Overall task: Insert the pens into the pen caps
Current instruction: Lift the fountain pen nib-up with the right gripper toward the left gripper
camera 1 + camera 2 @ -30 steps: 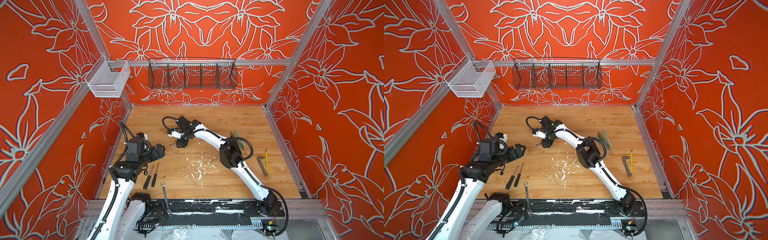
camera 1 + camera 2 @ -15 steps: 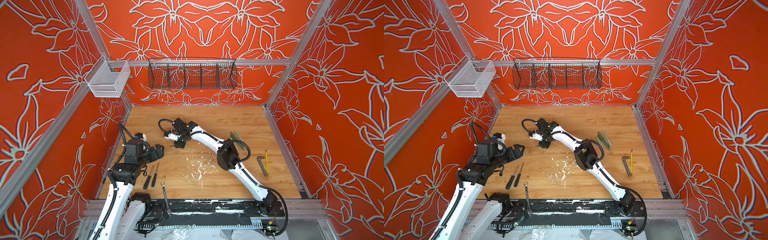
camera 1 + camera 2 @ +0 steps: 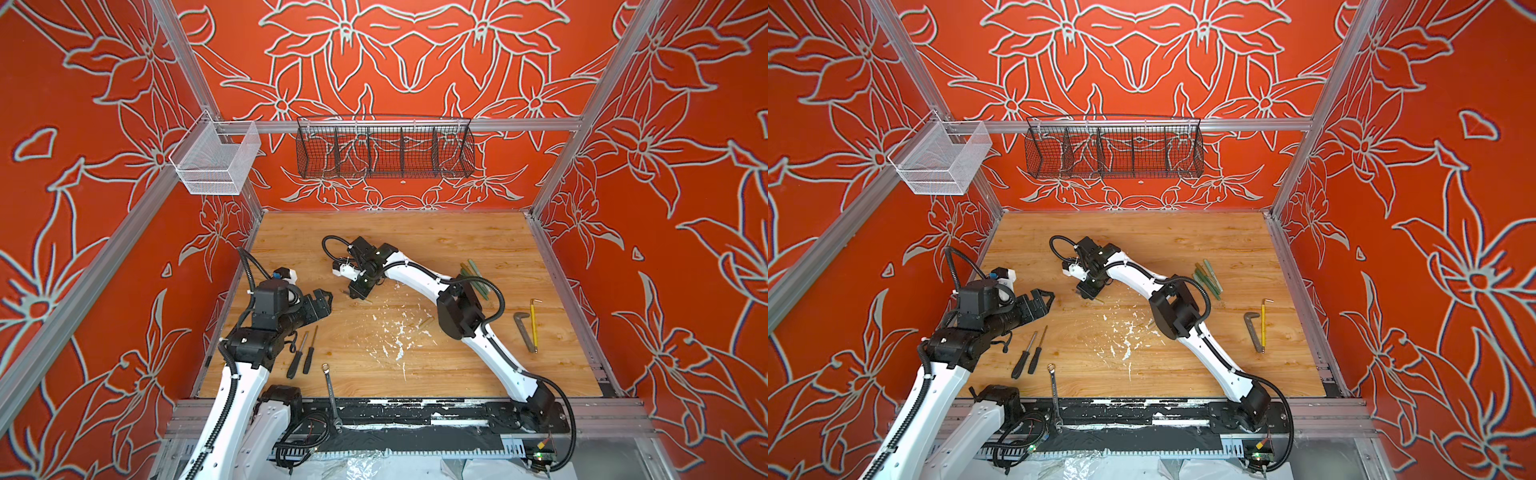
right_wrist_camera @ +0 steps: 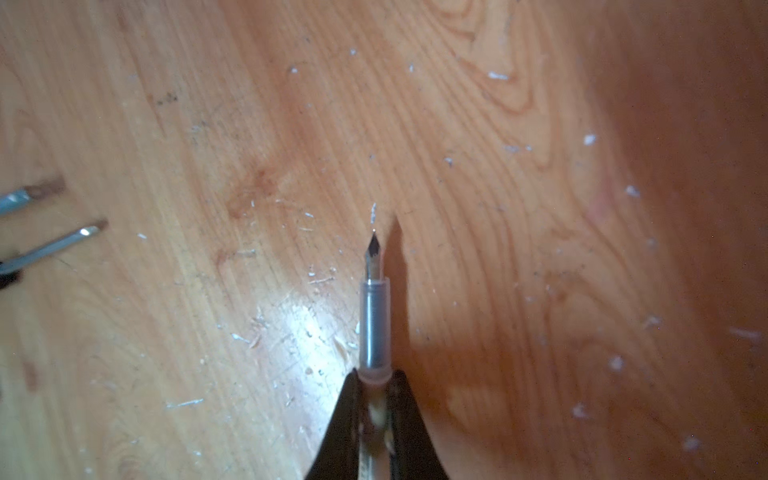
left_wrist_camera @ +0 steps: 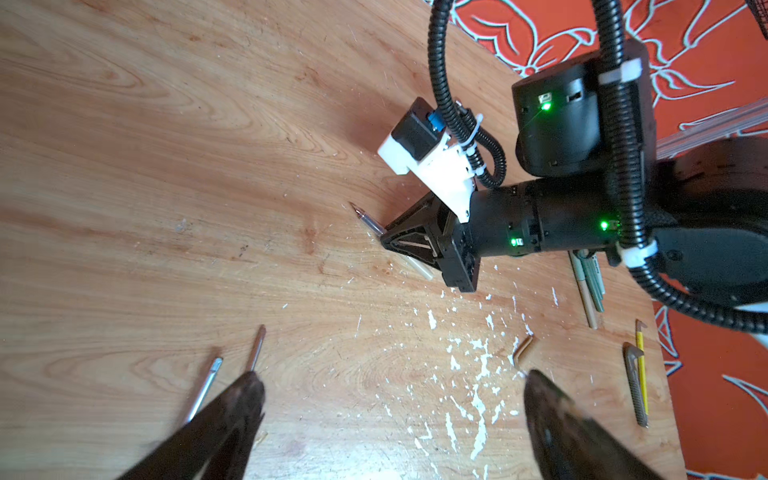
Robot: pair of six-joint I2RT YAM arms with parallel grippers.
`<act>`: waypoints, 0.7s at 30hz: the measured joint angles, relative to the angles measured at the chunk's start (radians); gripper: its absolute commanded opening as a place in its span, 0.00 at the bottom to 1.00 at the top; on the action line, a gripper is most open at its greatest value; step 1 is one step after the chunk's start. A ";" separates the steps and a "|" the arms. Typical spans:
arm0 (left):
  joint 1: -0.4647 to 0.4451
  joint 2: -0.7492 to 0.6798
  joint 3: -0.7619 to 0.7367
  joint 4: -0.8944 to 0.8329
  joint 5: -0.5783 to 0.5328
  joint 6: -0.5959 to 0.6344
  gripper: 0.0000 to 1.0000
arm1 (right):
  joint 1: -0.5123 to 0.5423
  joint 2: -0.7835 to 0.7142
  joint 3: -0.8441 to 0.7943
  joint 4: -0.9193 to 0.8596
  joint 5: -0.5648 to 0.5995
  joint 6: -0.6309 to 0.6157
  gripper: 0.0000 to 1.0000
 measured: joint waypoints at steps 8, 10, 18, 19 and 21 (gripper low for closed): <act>0.000 0.056 -0.033 0.134 0.159 -0.015 0.97 | -0.092 -0.229 -0.337 0.212 -0.072 0.223 0.04; 0.000 0.079 -0.051 0.181 0.208 -0.024 0.97 | -0.117 -0.298 -0.407 0.267 -0.083 0.274 0.05; -0.088 0.161 -0.122 0.408 0.338 -0.069 0.97 | -0.151 -0.558 -0.692 0.508 -0.126 0.469 0.05; -0.115 0.176 -0.125 0.448 0.353 -0.074 0.98 | -0.151 -0.587 -0.729 0.544 -0.131 0.496 0.05; -0.155 0.203 -0.134 0.525 0.376 -0.083 0.98 | -0.151 -0.645 -0.807 0.618 -0.137 0.553 0.05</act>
